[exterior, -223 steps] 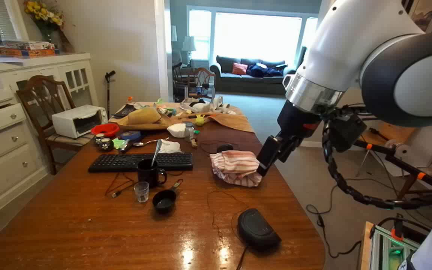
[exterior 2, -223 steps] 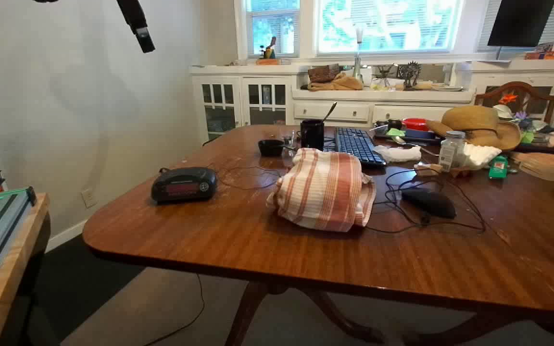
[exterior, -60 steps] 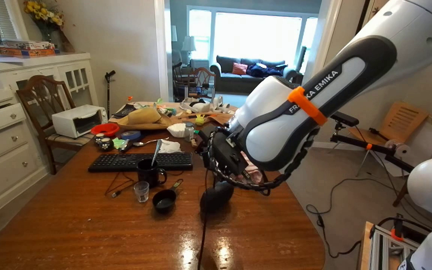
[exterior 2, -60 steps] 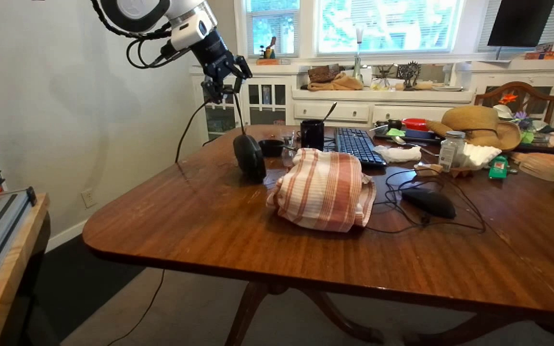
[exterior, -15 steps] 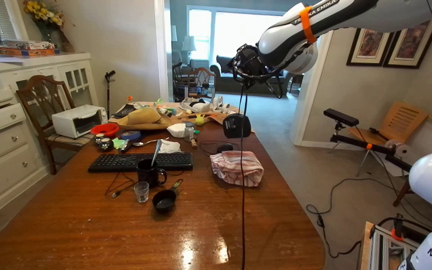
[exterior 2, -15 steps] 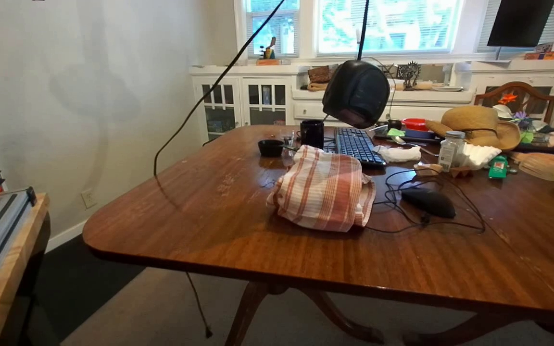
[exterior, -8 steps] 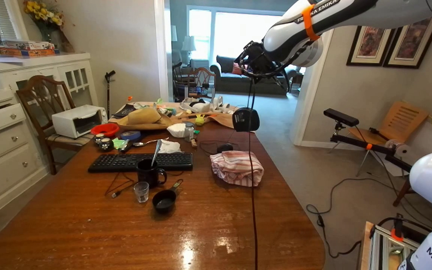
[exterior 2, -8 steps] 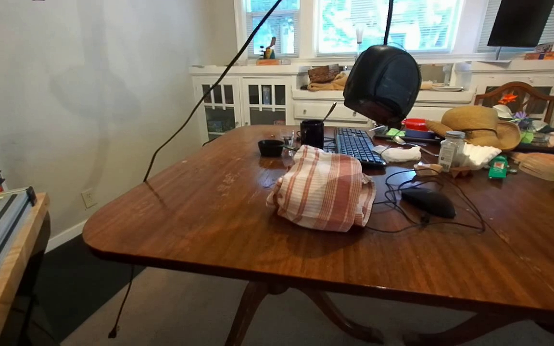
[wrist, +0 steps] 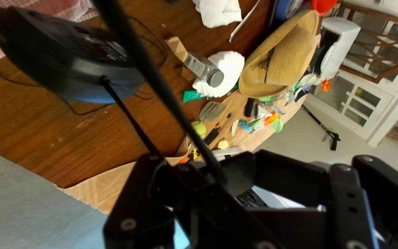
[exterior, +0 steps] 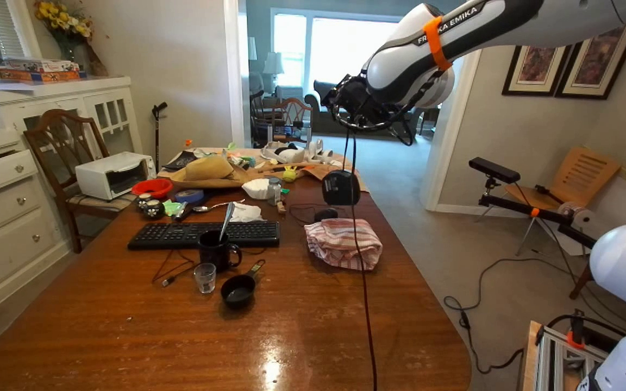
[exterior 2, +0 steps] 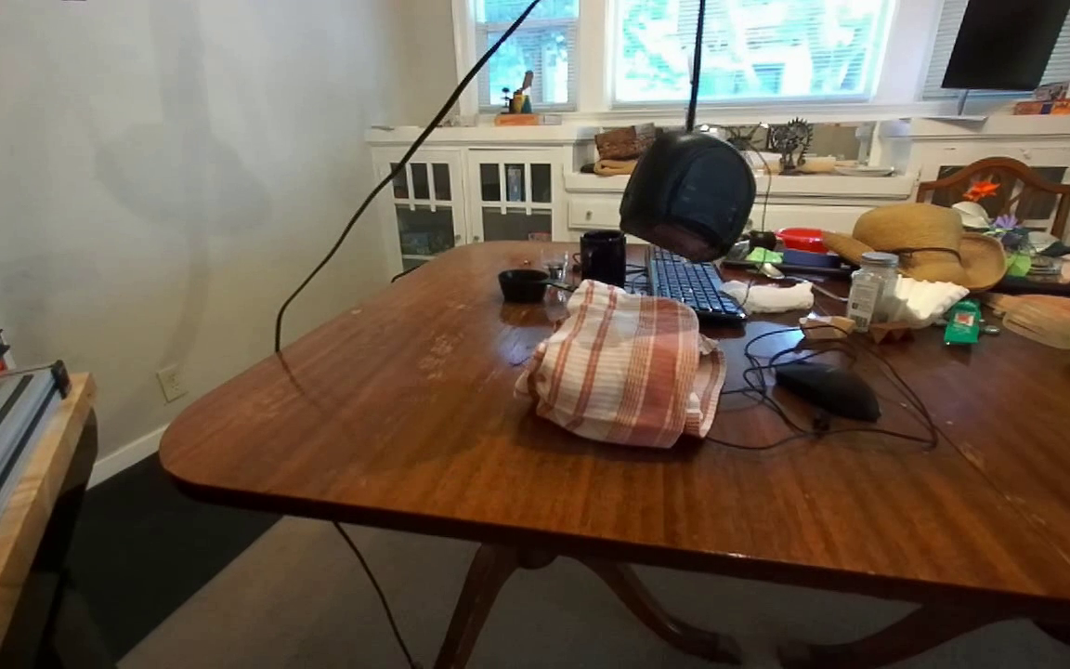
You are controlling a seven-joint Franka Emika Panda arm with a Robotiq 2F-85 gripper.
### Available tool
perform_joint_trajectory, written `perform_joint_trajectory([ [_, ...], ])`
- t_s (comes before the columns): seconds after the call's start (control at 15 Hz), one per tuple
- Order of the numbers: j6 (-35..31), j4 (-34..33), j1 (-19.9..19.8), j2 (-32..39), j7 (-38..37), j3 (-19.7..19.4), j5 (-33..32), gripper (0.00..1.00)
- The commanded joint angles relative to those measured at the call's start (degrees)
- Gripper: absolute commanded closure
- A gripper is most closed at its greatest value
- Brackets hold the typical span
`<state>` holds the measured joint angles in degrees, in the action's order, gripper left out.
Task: Move the alarm clock to the right.
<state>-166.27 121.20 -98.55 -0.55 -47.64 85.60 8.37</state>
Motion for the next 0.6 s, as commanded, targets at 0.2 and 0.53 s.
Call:
perform_joint_trajectory([
  [0.2, -3.5, 6.4, -0.1, -3.3, 0.5, 2.4, -4.7, 1.0],
  [0.53, -6.5, 10.3, -3.0, -7.7, 0.0, 5.2, -6.7, 1.0],
])
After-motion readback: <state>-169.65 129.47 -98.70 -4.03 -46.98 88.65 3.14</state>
